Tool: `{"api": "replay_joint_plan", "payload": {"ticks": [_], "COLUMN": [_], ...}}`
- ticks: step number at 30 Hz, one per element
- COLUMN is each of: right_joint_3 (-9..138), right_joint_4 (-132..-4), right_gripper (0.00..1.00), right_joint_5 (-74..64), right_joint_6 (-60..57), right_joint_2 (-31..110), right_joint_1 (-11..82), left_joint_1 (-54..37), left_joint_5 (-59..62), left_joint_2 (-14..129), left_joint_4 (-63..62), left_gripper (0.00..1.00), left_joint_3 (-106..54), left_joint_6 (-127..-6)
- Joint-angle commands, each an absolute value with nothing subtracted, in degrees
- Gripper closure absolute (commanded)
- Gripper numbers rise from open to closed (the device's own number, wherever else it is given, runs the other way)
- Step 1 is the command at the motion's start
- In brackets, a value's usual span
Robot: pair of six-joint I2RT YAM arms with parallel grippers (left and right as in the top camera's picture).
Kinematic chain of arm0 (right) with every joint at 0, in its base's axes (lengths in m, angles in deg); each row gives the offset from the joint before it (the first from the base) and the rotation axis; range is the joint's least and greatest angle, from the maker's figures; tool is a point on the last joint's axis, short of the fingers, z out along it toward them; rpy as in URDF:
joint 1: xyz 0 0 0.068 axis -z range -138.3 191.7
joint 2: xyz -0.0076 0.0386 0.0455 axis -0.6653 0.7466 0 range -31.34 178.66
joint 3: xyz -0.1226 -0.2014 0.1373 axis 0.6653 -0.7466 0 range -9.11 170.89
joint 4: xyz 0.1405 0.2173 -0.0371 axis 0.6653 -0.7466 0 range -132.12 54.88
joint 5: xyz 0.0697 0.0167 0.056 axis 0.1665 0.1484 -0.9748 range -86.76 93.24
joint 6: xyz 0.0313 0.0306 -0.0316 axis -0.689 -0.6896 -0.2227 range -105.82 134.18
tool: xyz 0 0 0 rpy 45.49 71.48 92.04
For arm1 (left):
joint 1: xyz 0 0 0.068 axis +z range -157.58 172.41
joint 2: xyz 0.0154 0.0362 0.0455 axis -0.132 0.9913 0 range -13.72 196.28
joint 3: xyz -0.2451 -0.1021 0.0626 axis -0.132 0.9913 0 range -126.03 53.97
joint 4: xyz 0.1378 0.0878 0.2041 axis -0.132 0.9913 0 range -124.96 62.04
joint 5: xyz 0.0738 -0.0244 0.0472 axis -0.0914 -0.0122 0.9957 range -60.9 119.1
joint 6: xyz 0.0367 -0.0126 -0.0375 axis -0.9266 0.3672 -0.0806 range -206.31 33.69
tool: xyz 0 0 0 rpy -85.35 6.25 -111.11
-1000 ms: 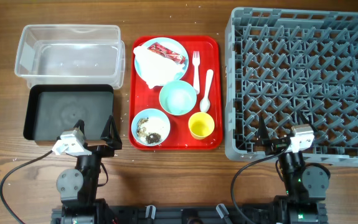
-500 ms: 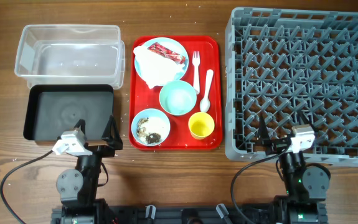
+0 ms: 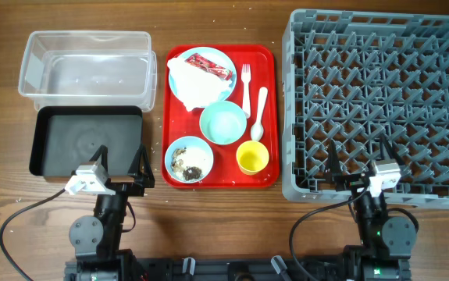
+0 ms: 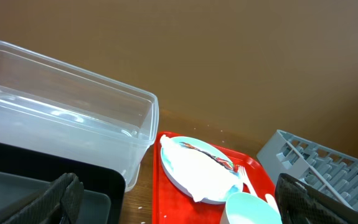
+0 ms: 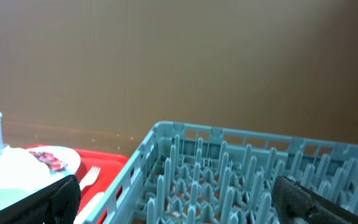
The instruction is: Sort waste into correct bins and load items into the dishwasher rack
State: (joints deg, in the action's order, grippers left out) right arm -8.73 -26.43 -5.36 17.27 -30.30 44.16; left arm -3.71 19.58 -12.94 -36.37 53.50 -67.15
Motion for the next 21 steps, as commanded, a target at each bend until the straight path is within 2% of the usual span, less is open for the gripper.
{"api": "replay_joint_plan", "payload": {"ticks": [1, 13, 18, 21], "right_joint_3": [-8.79, -8.38, -4.23, 1.26], "right_joint_4": [-25.56, -21.8, -21.88, -22.63], "right_gripper": [0.0, 0.0, 0.0, 0.0], "right_joint_5": [-6.28, -5.84, -5.86, -7.13], "right_joint_6": [17.16, 17.25, 18.74, 18.76], "right_joint_2": [-30.76, -30.76, -28.97, -22.78], "right_joint_1": [44.4, 44.4, 44.4, 44.4], "left_joint_1": [-3.51, -3.51, -3.51, -3.62], "left_joint_5": [18.16, 16.39, 14.84, 12.56], "left_joint_2": [-13.55, -7.43, 6.95, 21.83], "left_joint_4": [-36.94, -37.77, -36.32, -27.41], "left_gripper": [0.0, 0.0, 0.0, 0.0], "left_joint_3": [53.63, 44.6, 33.56, 19.38], "left_joint_6": [-67.9, -71.15, -71.22, -71.24]}}
